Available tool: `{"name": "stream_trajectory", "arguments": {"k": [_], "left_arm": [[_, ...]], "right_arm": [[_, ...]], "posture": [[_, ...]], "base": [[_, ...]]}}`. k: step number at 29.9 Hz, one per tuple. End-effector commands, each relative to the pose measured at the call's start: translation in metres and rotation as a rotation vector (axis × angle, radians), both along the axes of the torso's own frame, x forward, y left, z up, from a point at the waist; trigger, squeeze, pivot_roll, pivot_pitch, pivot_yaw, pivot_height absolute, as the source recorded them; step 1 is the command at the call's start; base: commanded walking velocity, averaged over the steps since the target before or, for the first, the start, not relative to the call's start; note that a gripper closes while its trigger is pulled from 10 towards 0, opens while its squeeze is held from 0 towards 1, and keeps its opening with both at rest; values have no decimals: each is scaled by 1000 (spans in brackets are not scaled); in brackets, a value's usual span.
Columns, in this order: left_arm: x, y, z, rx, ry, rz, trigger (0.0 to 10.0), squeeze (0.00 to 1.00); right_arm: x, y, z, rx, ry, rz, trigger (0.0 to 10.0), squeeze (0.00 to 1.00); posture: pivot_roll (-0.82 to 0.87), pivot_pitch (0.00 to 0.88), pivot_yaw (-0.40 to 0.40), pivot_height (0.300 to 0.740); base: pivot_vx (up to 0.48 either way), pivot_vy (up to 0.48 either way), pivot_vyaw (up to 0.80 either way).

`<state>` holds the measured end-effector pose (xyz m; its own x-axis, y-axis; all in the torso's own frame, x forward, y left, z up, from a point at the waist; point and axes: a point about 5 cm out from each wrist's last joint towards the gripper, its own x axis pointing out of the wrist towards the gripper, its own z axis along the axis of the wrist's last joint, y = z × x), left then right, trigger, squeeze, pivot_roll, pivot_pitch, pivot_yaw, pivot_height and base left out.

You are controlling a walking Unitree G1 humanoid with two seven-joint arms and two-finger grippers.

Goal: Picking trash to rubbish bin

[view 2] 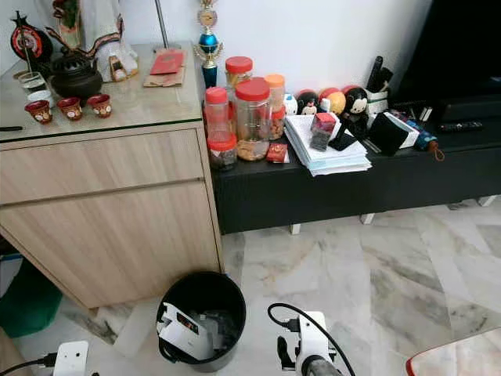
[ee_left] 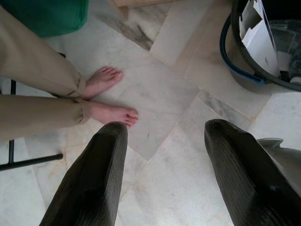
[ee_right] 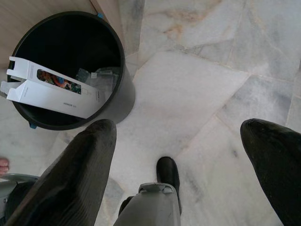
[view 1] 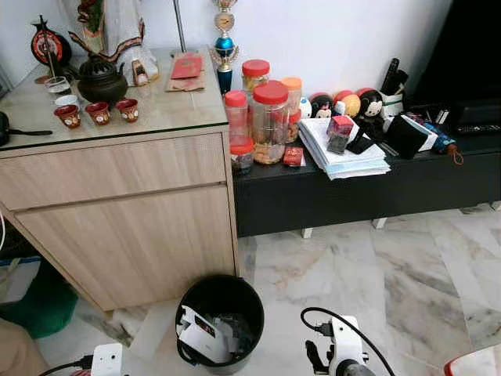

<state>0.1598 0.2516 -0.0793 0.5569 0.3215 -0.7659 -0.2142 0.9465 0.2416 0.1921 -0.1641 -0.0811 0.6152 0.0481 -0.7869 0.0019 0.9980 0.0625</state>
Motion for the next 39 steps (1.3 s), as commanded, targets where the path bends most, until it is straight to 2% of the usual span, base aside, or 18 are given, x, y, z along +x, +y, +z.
{"name": "stream_trajectory", "arguments": {"k": [1, 4, 16, 29, 32, 39], "left_arm": [[0, -1, -1, 14, 27, -27, 10000, 0], [-1, -2, -2, 6, 25, -10, 10000, 0], [-4, -3, -3, -5, 27, 23, 10000, 0], [-5, -5, -4, -15, 27, 25, 10000, 0], [-4, -9, -5, -42, 16, 16, 10000, 0], [0, -11, -3, -48, -5, 25, 10000, 0]], "right_arm": [[1, 1, 0, 1, 6, 1, 10000, 0], [4, 0, 2, -3, 1, 3, 10000, 0], [5, 0, 2, -5, 0, 7, 10000, 0], [5, 1, 2, -3, 2, 14, 10000, 0], [5, 1, 2, -3, 1, 13, 10000, 0], [5, 2, 2, 0, 1, 12, 10000, 0]], "posture": [[57, 0, 40, 740], [60, 0, 34, 740], [68, 0, 23, 740], [68, 0, 19, 740], [69, 0, 19, 740], [69, 0, 21, 740]], "base": [[0, -337, -750], [0, -365, -746], [0, 0, -747], [0, 0, -742], [0, 0, -727], [-362, 212, -725]]}}
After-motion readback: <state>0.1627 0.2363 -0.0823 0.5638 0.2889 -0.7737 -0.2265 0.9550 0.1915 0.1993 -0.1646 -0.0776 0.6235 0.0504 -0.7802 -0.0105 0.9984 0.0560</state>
